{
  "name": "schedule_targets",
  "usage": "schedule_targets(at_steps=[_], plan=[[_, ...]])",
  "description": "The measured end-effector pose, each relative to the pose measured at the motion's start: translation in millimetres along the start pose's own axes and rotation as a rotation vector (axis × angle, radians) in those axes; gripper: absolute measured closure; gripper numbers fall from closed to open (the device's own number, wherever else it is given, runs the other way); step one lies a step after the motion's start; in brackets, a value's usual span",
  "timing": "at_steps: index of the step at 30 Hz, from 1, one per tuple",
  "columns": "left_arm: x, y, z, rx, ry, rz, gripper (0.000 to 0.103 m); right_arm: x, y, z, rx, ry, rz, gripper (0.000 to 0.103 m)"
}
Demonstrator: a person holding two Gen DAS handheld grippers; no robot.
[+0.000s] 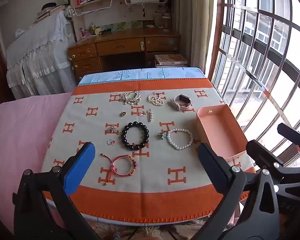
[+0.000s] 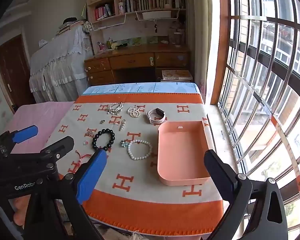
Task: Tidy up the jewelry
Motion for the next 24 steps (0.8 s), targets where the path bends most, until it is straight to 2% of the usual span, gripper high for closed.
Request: schedule_targets(at_steps=[2, 4, 7, 17, 24], plan=[[3, 1, 2, 0.012, -0.003, 0.015, 0.001, -2, -3, 1, 0.0, -0.002, 0.002, 0.004], [-2, 5, 1, 0.031, 0.047, 0.011, 0.001, 1, -2, 4, 0.022, -0.046, 0.024, 0.004], [-16, 3, 0, 0.014, 0.082, -0.01, 0.001, -3, 0, 4, 0.029, -0.022, 0.03, 0.004], [-12, -5, -1, -0.002, 0.054, -0.009, 0.008, -8, -2, 2, 0.021, -0.015, 0.03, 0.004], [-20, -8, -1, -0.003, 0.08, -0.008, 0.008, -21, -7, 2, 0.012, 0.006, 0.034, 0.004]])
Point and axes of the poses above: each gripper's, at about its wrist camera, not at the fingertips, and x roughly against the way its jaws point, y to its left, z to its underside, the point moved 4 cm from there along -x, roughly the way its jaws point, and after that the axes turned 10 degrees about x, right-handed, at the moved point
